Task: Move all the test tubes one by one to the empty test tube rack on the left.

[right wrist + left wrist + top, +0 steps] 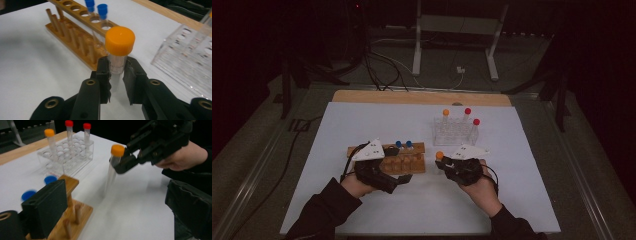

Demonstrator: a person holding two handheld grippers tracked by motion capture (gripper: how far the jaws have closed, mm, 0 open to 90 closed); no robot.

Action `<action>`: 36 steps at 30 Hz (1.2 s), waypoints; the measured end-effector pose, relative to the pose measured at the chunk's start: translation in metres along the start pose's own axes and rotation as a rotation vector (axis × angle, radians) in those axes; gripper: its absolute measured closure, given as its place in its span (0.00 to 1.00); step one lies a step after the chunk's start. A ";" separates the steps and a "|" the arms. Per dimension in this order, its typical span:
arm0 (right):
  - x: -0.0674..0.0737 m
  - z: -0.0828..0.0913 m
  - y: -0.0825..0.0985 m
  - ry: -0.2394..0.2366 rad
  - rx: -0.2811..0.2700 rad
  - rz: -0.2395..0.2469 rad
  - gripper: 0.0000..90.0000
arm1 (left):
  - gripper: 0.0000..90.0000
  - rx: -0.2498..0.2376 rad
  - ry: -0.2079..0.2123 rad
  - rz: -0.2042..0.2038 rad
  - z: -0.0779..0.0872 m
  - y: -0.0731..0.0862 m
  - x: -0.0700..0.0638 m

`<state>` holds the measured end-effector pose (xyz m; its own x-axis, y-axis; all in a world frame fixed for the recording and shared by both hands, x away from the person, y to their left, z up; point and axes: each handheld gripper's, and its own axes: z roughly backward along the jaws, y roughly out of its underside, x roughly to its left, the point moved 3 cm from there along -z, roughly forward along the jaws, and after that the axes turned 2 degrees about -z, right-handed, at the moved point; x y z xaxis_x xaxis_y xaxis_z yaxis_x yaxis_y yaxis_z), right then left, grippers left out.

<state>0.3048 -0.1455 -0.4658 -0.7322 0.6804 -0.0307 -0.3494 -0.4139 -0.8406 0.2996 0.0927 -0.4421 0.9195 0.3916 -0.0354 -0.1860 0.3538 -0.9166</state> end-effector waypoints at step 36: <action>0.010 0.000 0.001 -0.030 -0.003 0.026 0.83 | 0.78 0.049 -0.035 -0.079 -0.071 -0.027 -0.013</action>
<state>0.2972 -0.1389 -0.4668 -0.7582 0.6510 -0.0360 -0.3283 -0.4289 -0.8416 0.3170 0.0181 -0.4449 0.9193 0.3903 0.0508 -0.1311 0.4253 -0.8955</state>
